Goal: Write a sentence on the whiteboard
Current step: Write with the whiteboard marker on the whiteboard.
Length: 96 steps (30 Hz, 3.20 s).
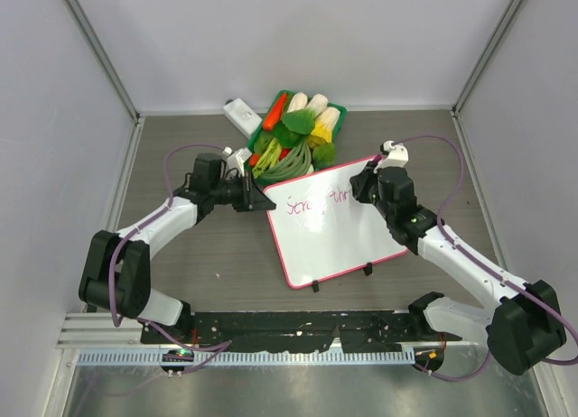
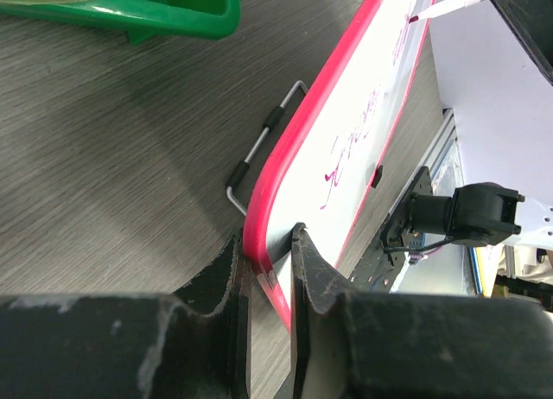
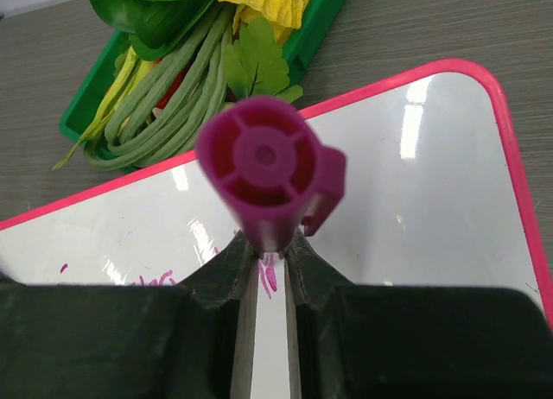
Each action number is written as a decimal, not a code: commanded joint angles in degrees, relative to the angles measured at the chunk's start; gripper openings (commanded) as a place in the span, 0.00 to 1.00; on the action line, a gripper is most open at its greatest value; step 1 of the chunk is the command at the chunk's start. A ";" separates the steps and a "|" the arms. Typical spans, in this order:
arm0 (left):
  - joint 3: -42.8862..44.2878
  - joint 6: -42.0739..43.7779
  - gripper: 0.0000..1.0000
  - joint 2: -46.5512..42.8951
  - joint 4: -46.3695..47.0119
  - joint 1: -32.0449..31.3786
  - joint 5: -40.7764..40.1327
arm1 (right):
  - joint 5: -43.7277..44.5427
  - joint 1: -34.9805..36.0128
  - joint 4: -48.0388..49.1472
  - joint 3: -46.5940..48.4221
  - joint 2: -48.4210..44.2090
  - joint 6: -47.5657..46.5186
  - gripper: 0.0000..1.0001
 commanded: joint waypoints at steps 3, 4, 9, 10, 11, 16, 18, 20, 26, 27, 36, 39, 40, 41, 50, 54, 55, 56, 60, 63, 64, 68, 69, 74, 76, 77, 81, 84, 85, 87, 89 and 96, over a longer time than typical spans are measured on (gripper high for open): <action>0.47 8.25 0.00 1.09 -2.45 -0.79 -8.78 | 4.07 0.00 -0.04 2.49 0.76 -0.76 0.01; 0.47 8.25 0.00 1.00 -2.45 -0.79 -8.69 | 4.07 0.00 -0.04 2.49 0.85 -0.58 0.01; 0.47 8.25 0.00 0.83 -2.54 -0.79 -8.86 | 5.04 -0.09 -0.04 3.19 1.20 -0.41 0.02; 0.47 8.25 0.00 0.83 -2.54 -0.79 -8.95 | 5.21 0.00 -0.04 3.11 1.29 -0.49 0.02; 0.47 8.25 0.00 0.91 -2.62 -0.79 -8.87 | 5.30 0.00 -0.13 3.10 1.29 -0.50 0.01; 0.56 8.25 0.00 0.91 -2.71 -0.79 -8.95 | 6.18 0.09 -0.31 2.75 1.20 -0.14 0.01; 0.56 8.34 0.00 0.83 -2.71 -0.88 -8.95 | 6.01 0.00 -0.40 2.23 0.85 -0.06 0.01; 0.56 8.34 0.00 1.00 -2.71 -0.79 -8.95 | 5.83 0.00 -0.66 1.79 0.68 -0.06 0.01; 0.64 8.42 0.00 0.92 -2.62 -0.79 -9.04 | 4.78 0.00 -1.19 -0.06 -0.64 0.12 0.02; 0.56 8.34 0.00 1.00 -2.62 -0.79 -9.04 | 4.60 0.00 -1.10 -0.23 -1.08 0.21 0.02; 0.64 8.34 0.00 0.83 -2.71 -0.79 -9.04 | 4.43 0.00 -1.10 1.17 -2.05 0.73 0.01; 0.64 8.34 0.00 0.83 -2.89 -0.88 -9.04 | 4.34 0.00 -1.19 2.57 -2.58 1.17 0.01; 0.64 8.34 0.00 0.83 -2.89 -0.88 -9.04 | 4.34 0.00 -1.19 2.75 -2.93 1.17 0.01; 0.64 8.34 0.00 0.83 -2.89 -0.88 -9.13 | 4.69 0.00 -1.19 2.93 -3.28 1.26 0.01; 0.82 8.43 0.00 1.00 -2.98 -0.96 -8.87 | 7.06 -0.87 -1.19 3.72 -2.32 0.74 0.01; 0.91 8.51 0.00 1.09 -3.06 -1.05 -8.95 | 6.89 -1.14 -0.84 3.46 -0.65 0.74 0.02; 0.99 8.60 0.00 1.18 -3.24 -1.05 -8.95 | 6.71 -1.23 -0.84 3.37 -0.21 0.74 0.01; 0.99 8.60 0.00 1.18 -3.33 -1.05 -9.04 | 6.71 -1.23 -0.57 3.28 -0.03 0.74 0.01; 0.91 8.60 0.00 1.18 -3.24 -1.14 -8.95 | 5.75 -1.32 -0.31 2.14 0.15 1.00 0.01; 0.99 8.60 0.00 1.26 -3.24 -1.14 -9.04 | 4.43 -1.23 -0.48 1.09 -0.73 1.00 0.02; 0.99 8.69 0.00 1.18 -3.24 -1.14 -9.04 | 4.25 -1.23 -0.66 0.74 -1.17 0.91 0.01; 0.91 8.60 0.00 1.18 -3.15 -1.23 -9.13 | 2.24 -1.32 -1.54 -0.67 -2.66 0.65 0.01; 0.99 8.60 0.00 1.26 -3.15 -1.23 -9.13 | 2.05 -1.32 -1.63 -0.76 -2.93 0.65 0.01; 0.99 8.60 0.00 1.35 -3.24 -1.32 -9.21 | 1.96 -1.23 -4.53 -2.34 -4.94 0.12 0.01; 0.99 8.60 0.00 1.35 -3.24 -1.32 -9.22 | 2.75 -1.32 -4.79 -2.87 -5.56 0.03 0.01; 0.99 8.60 0.00 1.35 -3.24 -1.32 -9.22 | 3.02 -1.32 -4.96 -3.13 -5.74 0.21 0.02; 0.91 8.69 0.00 1.26 -3.24 -1.41 -9.30 | 4.86 -1.32 -4.62 -2.44 -4.78 0.56 0.01; 0.82 8.69 0.00 1.09 -3.33 -1.41 -9.30 | 5.65 -1.32 -3.30 -1.38 -3.55 0.74 0.02; 0.73 8.69 0.00 1.00 -3.33 -1.49 -9.30 | 6.18 -1.32 -3.04 -0.59 -2.85 0.65 0.02; 0.73 8.69 0.00 1.00 -3.33 -1.49 -9.39 | 6.88 -1.40 -2.51 0.55 -1.88 0.47 0.02; 0.82 8.69 0.00 1.09 -3.24 -1.58 -9.39 | 7.32 -1.40 -2.33 1.69 -1.18 0.30 0.01; 0.73 8.78 0.00 1.09 -3.50 -1.75 -9.57 | 7.24 -1.58 -2.33 4.07 0.58 -0.32 0.02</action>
